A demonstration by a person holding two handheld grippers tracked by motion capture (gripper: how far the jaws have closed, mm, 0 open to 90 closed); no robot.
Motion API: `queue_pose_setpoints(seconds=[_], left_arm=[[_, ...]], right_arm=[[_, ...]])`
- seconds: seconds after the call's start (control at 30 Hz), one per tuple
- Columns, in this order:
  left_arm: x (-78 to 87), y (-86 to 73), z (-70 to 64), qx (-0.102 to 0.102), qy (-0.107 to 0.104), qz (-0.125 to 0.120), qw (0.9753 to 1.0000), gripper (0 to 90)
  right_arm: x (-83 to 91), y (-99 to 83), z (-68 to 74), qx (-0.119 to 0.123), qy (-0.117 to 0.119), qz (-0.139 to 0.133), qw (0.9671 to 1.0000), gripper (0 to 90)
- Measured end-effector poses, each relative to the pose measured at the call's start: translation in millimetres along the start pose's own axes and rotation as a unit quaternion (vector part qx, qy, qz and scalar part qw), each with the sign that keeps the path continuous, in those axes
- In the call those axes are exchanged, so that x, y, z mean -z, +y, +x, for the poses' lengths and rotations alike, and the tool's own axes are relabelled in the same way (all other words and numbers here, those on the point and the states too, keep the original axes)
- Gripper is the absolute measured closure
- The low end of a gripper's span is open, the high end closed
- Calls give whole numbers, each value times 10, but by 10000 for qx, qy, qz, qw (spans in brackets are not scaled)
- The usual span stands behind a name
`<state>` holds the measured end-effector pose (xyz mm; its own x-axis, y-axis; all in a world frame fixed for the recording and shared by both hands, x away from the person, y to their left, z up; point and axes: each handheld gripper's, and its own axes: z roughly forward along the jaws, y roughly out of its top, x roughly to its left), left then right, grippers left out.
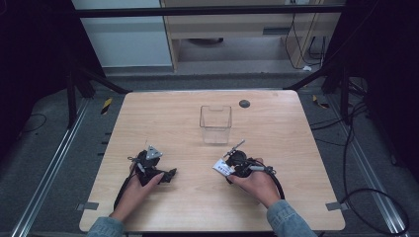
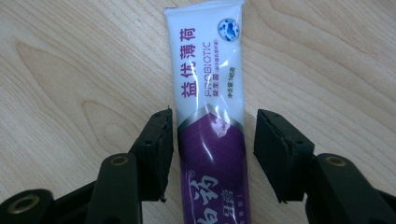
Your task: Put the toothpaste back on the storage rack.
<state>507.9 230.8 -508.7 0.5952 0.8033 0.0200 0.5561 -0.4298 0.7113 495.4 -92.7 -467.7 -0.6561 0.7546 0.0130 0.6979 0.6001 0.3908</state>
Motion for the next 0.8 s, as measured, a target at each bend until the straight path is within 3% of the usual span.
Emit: queue_pose_setpoints(seconds=[0.47,0.8], left_arm=[[0,0,0,1,1,-1,10000,0],[0,0,0,1,-1,-1,10000,0]], right_arm=[[-51,7,-25,-125,112,105,9998,501],[-56,18,4,85,-15,134,9999,547]])
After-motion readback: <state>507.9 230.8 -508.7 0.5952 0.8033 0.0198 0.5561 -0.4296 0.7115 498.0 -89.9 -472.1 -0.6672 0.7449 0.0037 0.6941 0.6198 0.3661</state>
